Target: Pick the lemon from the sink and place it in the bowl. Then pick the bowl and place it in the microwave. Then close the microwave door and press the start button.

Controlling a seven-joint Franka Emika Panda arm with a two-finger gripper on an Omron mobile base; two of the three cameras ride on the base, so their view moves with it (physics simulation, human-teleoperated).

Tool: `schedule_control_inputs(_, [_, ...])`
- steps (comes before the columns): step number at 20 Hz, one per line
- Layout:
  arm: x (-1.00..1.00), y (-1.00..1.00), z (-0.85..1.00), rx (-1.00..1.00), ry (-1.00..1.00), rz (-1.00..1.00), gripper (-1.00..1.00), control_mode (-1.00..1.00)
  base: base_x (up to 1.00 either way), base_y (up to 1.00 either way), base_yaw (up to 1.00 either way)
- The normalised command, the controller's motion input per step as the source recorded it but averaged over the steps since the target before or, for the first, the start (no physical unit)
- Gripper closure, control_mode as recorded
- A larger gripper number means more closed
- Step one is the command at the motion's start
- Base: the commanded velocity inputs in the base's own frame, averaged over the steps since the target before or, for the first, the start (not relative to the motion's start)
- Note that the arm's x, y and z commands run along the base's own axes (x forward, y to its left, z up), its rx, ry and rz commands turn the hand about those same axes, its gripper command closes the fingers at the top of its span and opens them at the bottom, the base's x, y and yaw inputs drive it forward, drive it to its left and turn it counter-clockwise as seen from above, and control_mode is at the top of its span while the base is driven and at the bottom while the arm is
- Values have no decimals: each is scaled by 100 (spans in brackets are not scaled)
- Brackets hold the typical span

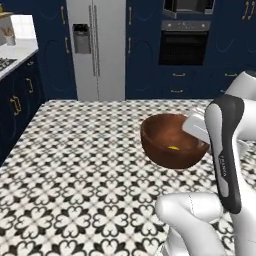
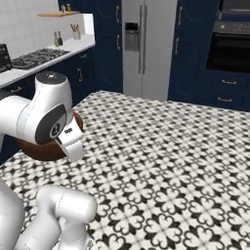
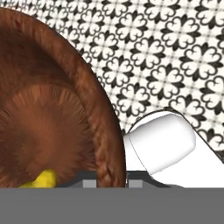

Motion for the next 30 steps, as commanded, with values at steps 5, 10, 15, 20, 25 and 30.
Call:
schedule_control_inputs(5, [0, 0, 0, 0, 0, 0, 100, 100, 100, -27, -25])
schedule_control_inputs(10, [0, 0, 0, 0, 0, 0, 100, 100, 100, -45, -10])
schedule_control_inputs(15, [0, 0, 0, 0, 0, 0, 100, 100, 100, -41, -2])
schedule_control_inputs(20, [0, 0, 0, 0, 0, 0, 100, 100, 93, -88, -3])
schedule_control_inputs(25, [0, 0, 0, 0, 0, 0, 100, 100, 93, -95, -11])
schedule_control_inputs(30, [0, 0, 0, 0, 0, 0, 100, 100, 88, -94, -16])
